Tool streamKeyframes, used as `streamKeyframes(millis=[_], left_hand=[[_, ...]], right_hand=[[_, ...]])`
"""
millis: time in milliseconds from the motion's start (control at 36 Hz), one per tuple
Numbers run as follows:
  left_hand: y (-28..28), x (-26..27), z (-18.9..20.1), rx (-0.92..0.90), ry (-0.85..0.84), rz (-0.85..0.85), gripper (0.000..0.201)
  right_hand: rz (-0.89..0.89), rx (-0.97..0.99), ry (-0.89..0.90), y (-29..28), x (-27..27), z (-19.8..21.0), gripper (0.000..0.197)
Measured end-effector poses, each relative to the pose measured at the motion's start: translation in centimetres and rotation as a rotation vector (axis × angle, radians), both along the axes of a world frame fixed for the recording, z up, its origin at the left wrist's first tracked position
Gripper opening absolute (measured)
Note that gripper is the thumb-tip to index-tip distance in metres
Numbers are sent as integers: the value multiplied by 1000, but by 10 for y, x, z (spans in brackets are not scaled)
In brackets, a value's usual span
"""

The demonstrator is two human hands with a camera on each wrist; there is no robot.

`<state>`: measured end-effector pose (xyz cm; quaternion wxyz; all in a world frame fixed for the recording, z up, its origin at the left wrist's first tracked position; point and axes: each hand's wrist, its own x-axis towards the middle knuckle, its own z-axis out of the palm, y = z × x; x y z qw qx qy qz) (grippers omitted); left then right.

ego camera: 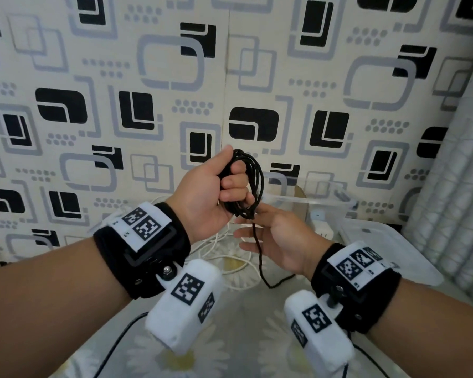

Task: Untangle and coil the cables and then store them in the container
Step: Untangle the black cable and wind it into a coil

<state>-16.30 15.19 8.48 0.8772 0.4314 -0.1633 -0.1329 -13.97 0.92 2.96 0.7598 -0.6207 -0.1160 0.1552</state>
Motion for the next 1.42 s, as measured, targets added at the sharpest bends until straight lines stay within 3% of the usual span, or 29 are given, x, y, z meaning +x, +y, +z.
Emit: streamKeyframes(millis=[139, 222, 389, 500, 611, 750, 944, 1055, 1111, 1222, 1305, 1417], left_hand=[[3, 0, -3, -13, -12, 55, 43], [7, 3, -5, -74, 12, 144, 43], [8, 10, -7, -139, 38, 249, 38], [5, 7, -6, -35, -16, 263, 39], [2, 6, -11, 127, -72, 416, 31], [6, 10, -18, 319, -138, 559, 13], [20, 24, -22, 451, -92, 589, 26], [23, 26, -30, 575, -125, 513, 65], [21, 25, -34, 625, -190, 461, 40], [17, 22, -37, 731, -283, 394, 12], [15, 23, -37, 766, -328, 347, 28], [12, 23, -39, 853, -380, 358, 21]], right_hand=[[-142, 140, 0, -2, 4, -4, 17], [-152, 180, -48, -4, 3, -7, 22], [-196, 75, -131, 2, 1, -12, 22], [-280, 47, -138, 5, 0, -17, 11], [-340, 83, -171, 4, 1, -19, 4], [-404, 145, -254, 3, 1, -15, 18], [-387, 160, -346, -1, -5, -10, 26], [-342, 106, -393, 2, -8, -11, 32], [-373, 47, -421, 5, -9, -13, 34], [-419, -22, -459, 10, -9, -16, 34], [-425, -28, -478, 11, -11, -16, 33], [-493, -82, -510, 11, -8, -17, 34]])
